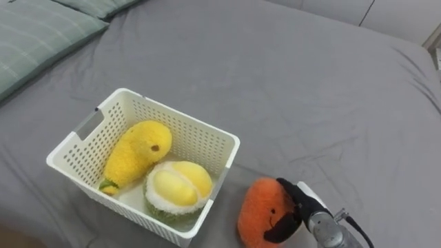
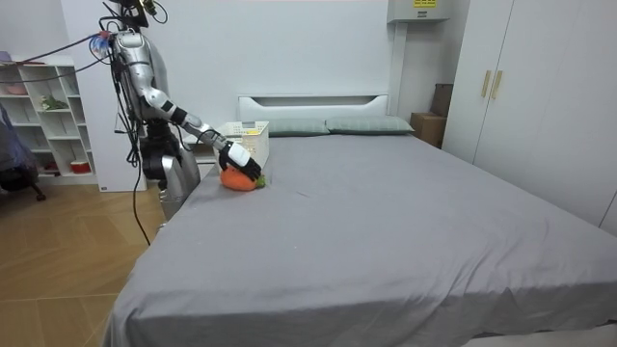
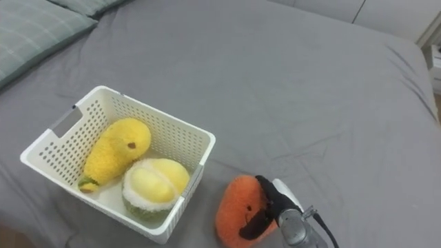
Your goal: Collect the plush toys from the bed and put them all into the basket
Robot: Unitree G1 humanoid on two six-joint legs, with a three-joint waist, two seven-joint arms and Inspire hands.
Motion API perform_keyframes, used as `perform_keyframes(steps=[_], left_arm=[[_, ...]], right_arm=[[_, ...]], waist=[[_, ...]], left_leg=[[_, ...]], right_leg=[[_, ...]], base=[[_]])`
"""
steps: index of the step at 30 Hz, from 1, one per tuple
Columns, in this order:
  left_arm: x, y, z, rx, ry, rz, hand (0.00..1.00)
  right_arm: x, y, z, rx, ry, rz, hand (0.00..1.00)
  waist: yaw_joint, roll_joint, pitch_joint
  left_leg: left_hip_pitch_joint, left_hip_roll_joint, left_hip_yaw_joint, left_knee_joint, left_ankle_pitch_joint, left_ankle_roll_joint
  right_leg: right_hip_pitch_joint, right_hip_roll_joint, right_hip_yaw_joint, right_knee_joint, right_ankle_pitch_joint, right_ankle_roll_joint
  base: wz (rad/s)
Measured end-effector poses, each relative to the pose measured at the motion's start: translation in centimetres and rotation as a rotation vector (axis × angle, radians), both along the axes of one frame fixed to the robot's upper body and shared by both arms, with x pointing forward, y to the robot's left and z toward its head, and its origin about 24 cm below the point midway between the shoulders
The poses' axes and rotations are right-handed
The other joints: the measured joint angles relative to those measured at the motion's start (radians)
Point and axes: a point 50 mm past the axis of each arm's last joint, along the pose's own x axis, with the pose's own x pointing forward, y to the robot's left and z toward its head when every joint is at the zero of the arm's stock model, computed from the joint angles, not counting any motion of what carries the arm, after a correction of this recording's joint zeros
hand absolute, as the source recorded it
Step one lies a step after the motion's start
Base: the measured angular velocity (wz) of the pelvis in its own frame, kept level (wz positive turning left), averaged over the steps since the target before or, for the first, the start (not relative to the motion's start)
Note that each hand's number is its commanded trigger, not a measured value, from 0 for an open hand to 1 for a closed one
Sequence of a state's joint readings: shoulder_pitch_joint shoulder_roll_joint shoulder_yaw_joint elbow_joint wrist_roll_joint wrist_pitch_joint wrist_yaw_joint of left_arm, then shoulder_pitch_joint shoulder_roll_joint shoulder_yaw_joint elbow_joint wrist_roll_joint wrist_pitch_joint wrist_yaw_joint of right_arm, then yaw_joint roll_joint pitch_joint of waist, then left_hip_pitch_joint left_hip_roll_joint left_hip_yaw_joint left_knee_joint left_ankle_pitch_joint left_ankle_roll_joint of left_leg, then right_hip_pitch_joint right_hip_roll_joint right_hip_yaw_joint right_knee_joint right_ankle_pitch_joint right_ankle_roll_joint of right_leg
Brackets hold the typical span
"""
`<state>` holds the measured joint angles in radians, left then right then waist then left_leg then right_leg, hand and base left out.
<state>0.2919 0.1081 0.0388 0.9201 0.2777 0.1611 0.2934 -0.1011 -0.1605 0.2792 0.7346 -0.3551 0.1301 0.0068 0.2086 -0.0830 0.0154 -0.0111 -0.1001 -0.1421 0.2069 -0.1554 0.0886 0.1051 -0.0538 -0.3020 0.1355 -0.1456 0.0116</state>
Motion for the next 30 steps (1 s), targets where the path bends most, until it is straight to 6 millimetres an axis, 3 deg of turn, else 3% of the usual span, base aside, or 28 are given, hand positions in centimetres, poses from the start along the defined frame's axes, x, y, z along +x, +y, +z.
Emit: perform_keyframes(steps=[5,8,10,15,26,30], left_arm=[[-0.3,-0.1,0.0,-0.004,0.006,0.0,0.0],[-0.4,-0.2,-0.1,-0.007,0.011,0.001,0.0],[-0.5,-0.2,-0.1,-0.003,0.012,0.002,0.0],[-0.4,-0.2,0.0,-0.004,0.006,0.001,0.0],[0.5,0.1,0.1,0.006,-0.031,-0.009,0.0],[1.3,0.2,0.3,0.011,-0.063,-0.012,0.0]], right_arm=[[0.3,-1.2,0.2,-0.038,-0.033,-0.061,1.0],[0.6,-2.2,0.0,-0.082,-0.041,-0.09,1.0],[0.7,-2.9,0.1,-0.11,-0.056,-0.114,1.0],[0.8,-3.5,0.1,-0.104,-0.07,-0.169,1.0],[1.5,-3.2,0.8,-0.042,-0.111,-0.209,1.0],[2.9,-2.5,2.5,-0.005,-0.211,-0.192,1.0]], waist=[[0.018,0.008,-0.0001],[0.021,0.025,-0.0056],[0.023,0.042,-0.0047],[0.023,0.053,-0.0069],[0.011,0.03,-0.0085],[-0.018,0.023,-0.0094]], left_leg=[[-0.026,-0.007,-0.027,0.021,-0.001,-0.001],[-0.05,-0.012,-0.042,0.034,0.0,-0.001],[-0.054,-0.015,-0.05,0.034,0.002,-0.001],[-0.064,-0.016,-0.054,0.029,0.006,-0.002],[-0.065,-0.016,-0.046,0.021,0.014,0.0],[-0.064,-0.015,-0.043,0.021,0.014,0.0]], right_leg=[[-0.006,-0.001,-0.028,-0.001,-0.001,0.001],[-0.019,-0.002,-0.037,0.001,-0.001,0.001],[-0.021,-0.005,-0.051,0.001,-0.002,0.002],[-0.03,-0.006,-0.056,0.0,-0.002,0.002],[-0.038,-0.009,-0.054,0.0,-0.002,0.003],[-0.037,-0.009,-0.045,0.001,-0.002,0.003]], base=[[0.18],[0.16],[0.14],[0.03],[0.0],[-0.02]])
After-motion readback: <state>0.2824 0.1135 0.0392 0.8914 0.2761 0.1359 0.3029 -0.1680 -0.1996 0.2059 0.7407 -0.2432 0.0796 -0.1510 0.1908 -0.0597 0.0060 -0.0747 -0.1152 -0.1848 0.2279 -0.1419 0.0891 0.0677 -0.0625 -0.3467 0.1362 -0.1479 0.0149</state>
